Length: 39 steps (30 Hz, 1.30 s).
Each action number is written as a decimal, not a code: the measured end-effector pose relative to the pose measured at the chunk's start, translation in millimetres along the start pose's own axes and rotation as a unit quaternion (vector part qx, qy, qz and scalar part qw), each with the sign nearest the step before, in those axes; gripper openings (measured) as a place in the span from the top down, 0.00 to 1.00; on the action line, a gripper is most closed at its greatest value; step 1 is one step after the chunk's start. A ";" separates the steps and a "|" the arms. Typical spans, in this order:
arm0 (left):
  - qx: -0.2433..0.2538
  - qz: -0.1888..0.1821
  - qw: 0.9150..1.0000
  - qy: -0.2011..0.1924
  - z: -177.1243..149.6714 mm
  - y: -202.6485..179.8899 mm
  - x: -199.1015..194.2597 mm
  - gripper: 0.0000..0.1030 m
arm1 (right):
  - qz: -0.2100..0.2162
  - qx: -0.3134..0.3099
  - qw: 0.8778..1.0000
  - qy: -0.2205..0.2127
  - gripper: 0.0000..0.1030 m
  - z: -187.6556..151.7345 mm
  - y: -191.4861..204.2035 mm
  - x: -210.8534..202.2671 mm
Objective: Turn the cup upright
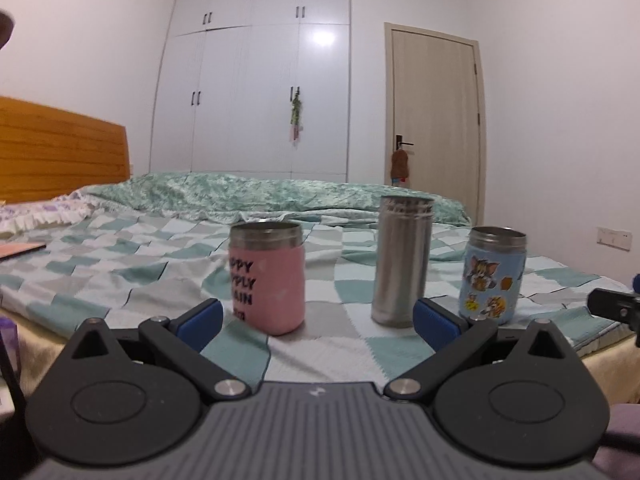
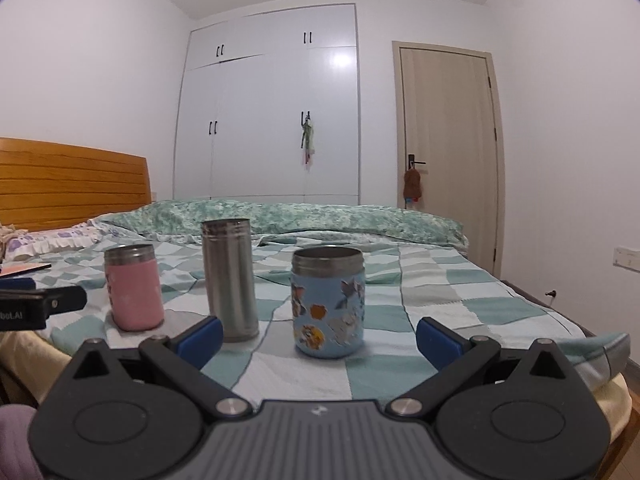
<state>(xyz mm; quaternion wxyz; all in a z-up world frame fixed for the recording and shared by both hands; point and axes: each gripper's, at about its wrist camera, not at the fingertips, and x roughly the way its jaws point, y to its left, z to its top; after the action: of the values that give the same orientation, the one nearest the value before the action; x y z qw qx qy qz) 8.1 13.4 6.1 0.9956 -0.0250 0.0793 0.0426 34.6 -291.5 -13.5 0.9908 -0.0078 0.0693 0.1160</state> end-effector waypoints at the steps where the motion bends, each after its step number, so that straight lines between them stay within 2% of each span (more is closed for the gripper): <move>1: -0.006 0.002 1.000 0.000 -0.4 2.1 0.0 0.00 | -0.002 0.001 1.000 -0.002 0.00 -2.6 -0.1 -0.3; 7: -0.022 0.005 1.000 -0.003 -2.7 10.2 -1.7 0.00 | -0.005 0.008 1.000 -0.007 0.00 -4.6 -2.2 -0.2; 39: -0.013 0.009 1.000 -0.007 -3.1 8.2 -4.6 0.00 | -0.007 0.001 1.000 -0.016 0.00 -6.7 0.7 -4.6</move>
<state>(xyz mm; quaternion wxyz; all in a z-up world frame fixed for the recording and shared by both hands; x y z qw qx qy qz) 2.4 21.0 3.4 0.9953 -0.0368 0.0718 0.0527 29.1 -292.1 -19.4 0.9926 -0.0054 0.0531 0.1093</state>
